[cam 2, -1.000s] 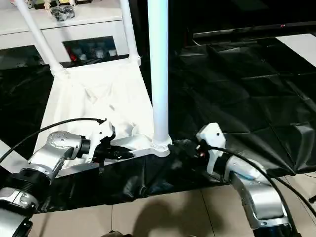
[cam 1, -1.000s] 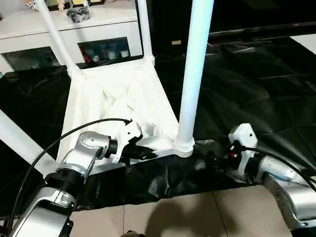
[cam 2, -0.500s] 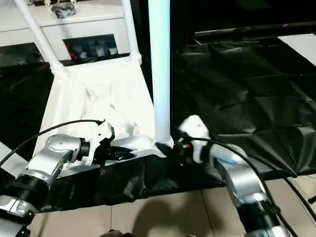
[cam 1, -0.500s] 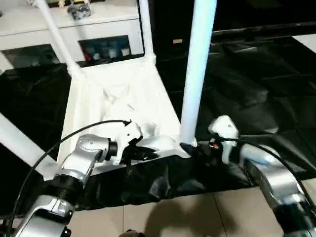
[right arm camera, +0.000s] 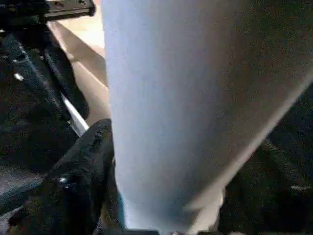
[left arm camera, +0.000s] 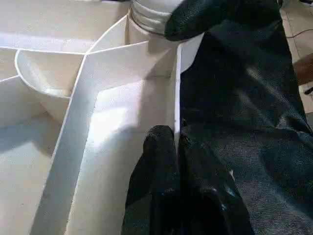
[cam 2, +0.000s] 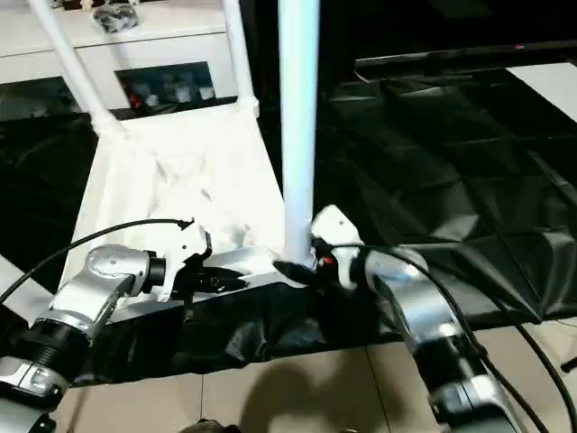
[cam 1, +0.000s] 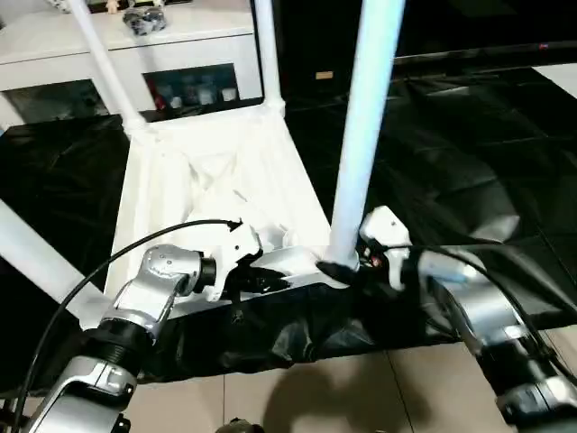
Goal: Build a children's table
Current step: Rotate leg to tighten
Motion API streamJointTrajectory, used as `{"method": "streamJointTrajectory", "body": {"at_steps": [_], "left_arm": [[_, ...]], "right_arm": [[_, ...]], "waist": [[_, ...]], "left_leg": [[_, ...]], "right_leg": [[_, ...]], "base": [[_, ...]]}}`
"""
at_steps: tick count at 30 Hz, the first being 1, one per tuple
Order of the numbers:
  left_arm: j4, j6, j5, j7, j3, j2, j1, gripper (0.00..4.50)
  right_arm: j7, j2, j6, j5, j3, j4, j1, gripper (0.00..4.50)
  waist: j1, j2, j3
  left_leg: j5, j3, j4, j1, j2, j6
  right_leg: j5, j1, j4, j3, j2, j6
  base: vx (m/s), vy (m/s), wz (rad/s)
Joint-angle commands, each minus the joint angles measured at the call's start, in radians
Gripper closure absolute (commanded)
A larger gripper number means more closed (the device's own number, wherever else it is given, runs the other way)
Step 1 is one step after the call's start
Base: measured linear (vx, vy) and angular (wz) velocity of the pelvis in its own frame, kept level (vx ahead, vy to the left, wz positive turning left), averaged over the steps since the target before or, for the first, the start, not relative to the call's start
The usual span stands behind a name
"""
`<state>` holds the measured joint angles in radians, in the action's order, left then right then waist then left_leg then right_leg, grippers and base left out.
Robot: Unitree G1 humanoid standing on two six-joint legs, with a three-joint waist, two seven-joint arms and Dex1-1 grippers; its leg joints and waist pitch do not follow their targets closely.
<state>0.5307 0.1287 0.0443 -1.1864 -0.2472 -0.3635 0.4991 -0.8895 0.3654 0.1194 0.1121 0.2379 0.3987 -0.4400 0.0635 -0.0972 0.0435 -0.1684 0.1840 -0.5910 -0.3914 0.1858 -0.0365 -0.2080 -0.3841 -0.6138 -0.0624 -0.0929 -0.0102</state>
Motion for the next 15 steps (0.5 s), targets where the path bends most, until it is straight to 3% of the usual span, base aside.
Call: {"method": "streamJointTrajectory", "body": {"at_steps": [1,5,15], "left_arm": [[0.004,-0.005,0.012,-0.017,-0.005,0.005,0.001,4.50],[0.014,-0.009,0.009,-0.020,-0.006,0.004,0.007,4.50],[0.030,-0.013,0.012,-0.016,-0.003,0.005,0.025,4.50]], "right_arm": [[-0.013,-0.003,-0.018,-0.011,0.010,0.020,-0.019,1.22],[-0.039,-0.009,-0.047,-0.024,0.018,0.072,-0.046,1.63],[-0.079,-0.023,-0.078,-0.013,0.011,0.150,-0.082,1.75]], "waist": [[0.003,0.026,-0.069],[0.001,0.027,-0.067],[0.002,0.032,-0.066]], "left_leg": [[-0.141,-0.012,0.055,0.017,0.038,0.092],[-0.158,-0.012,0.056,0.016,0.038,0.090],[-0.172,-0.012,0.057,0.018,0.040,0.084]], "right_leg": [[-0.072,0.038,0.061,0.035,-0.051,0.267],[-0.095,0.039,0.063,0.034,-0.051,0.268],[-0.110,0.038,0.063,0.035,-0.052,0.273]], "base": [[0.000,0.000,0.00],[0.000,0.000,0.00],[0.000,0.000,0.00]]}}
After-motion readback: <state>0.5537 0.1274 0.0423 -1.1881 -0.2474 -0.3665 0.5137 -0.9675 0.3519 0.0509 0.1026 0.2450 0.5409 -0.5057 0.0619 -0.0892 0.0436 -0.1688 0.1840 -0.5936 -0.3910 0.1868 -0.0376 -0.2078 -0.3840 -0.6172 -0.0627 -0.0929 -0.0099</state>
